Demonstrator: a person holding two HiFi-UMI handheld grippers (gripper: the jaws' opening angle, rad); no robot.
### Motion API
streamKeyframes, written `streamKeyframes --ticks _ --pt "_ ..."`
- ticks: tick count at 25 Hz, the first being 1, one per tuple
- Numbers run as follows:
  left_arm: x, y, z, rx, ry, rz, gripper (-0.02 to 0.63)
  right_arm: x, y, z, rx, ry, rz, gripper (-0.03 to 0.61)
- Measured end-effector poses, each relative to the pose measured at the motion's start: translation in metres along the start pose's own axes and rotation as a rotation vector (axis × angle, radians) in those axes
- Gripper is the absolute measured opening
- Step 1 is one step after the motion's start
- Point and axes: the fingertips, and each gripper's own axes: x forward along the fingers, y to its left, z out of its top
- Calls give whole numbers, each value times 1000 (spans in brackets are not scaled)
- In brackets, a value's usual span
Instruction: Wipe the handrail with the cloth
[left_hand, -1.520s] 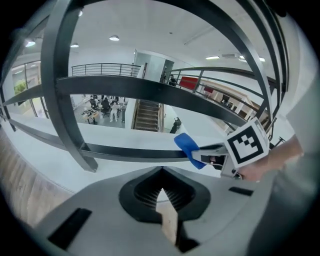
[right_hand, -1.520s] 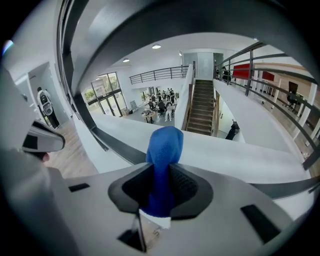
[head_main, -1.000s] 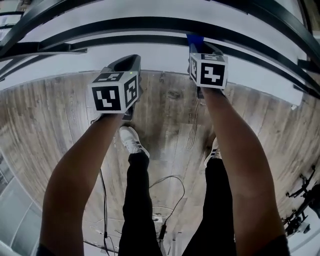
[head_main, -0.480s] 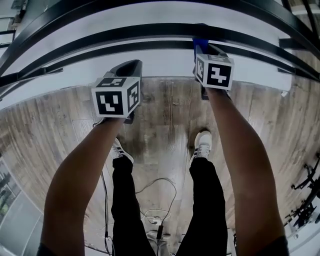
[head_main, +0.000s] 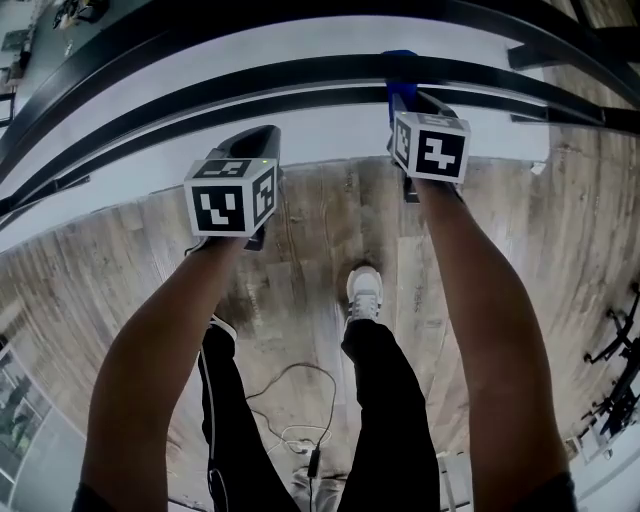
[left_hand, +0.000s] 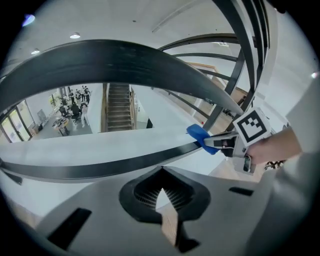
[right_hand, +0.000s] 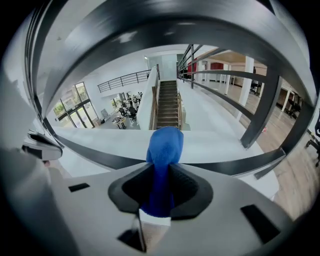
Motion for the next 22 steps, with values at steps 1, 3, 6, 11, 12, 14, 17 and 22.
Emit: streamKeyframes --ticks 1,3,6,11,12,14,17,22 --pt "7 -11 3 5 2 -4 3 -2 -14 0 2 -3 -3 100" --pt "20 -34 9 16 3 -20 3 -5 -41 -2 9 -10 -10 100" --pt "39 -66 19 34 4 -44 3 -12 -83 -7 26 -18 -38 100" --pt "67 -111 39 52 3 -72 3 -20 -133 -11 28 -53 -54 100" --pt "72 -120 42 63 4 -80 3 -21 -141 -11 28 -56 -59 100" --pt "81 -135 48 67 1 -90 3 -23 -161 -13 47 -60 -87 100" --pt "91 -149 55 -4 -17 -96 3 -29 -200 -19 91 -65 -152 100" --pt "103 -179 62 12 -38 -141 3 -40 -268 -28 103 -49 -228 100"
